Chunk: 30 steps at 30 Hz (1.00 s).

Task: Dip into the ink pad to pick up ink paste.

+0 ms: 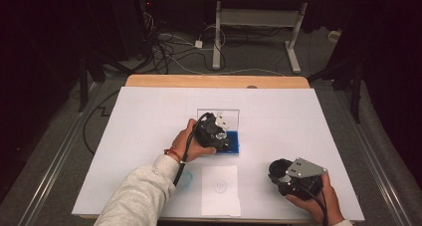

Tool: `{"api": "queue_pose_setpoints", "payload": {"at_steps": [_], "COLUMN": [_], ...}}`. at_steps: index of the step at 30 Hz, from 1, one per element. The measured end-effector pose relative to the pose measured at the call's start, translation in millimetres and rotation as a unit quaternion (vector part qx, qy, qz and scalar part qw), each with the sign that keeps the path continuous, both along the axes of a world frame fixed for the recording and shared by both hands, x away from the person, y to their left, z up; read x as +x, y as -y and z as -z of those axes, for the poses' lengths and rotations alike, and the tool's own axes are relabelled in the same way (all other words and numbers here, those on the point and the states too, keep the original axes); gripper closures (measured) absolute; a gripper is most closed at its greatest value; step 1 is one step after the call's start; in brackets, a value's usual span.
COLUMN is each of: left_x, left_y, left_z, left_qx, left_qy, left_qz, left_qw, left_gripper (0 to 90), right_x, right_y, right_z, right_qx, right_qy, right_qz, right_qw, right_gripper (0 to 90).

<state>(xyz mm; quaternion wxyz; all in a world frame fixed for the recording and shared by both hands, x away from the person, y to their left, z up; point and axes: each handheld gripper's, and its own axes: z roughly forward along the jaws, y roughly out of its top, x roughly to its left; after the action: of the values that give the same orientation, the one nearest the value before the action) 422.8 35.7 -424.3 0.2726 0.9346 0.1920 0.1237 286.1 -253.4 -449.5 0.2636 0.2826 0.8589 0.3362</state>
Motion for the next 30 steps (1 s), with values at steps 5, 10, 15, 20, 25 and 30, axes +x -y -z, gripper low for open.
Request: {"api": "queue_pose_setpoints", "payload": {"at_steps": [5,10,15,20,25,30], "left_x": [3.5,6.3,7.4,7.8,8.1,6.0], "left_y": [-0.2,-3.6,-4.3,-4.7,-5.5,-5.6], "left_z": [-1.7,-0.8,-0.3,-0.3,0.6,1.1], "left_qx": [-0.002,-0.024,-0.035,-0.039,-0.046,-0.038], "left_qy": [-0.015,-0.029,-0.038,-0.042,-0.045,-0.037], "left_qz": [0.003,0.001,0.0,0.0,-0.002,0.004], "left_qw": [0.9999,0.9993,0.9987,0.9984,0.9979,0.9986], "left_gripper": [54.3,54.2,54.2,54.1,54.3,54.4], "right_x": [-0.4,-0.8,-0.5,-0.3,-0.4,-0.7], "right_y": [-0.1,0.2,0.2,0.4,-0.1,0.0], "right_z": [-0.3,-0.5,-0.5,-0.8,-0.2,-0.7], "right_qx": [0.002,0.007,0.004,0.006,0.005,0.005], "right_qy": [-0.001,0.0,0.001,0.002,-0.002,0.0], "right_qz": [0.004,-0.001,-0.004,-0.004,-0.006,-0.005], "right_qw": [1.0,1.0,1.0,1.0,1.0,1.0], "right_gripper": [38.1,38.1,38.1,38.1,38.1,38.1]}}
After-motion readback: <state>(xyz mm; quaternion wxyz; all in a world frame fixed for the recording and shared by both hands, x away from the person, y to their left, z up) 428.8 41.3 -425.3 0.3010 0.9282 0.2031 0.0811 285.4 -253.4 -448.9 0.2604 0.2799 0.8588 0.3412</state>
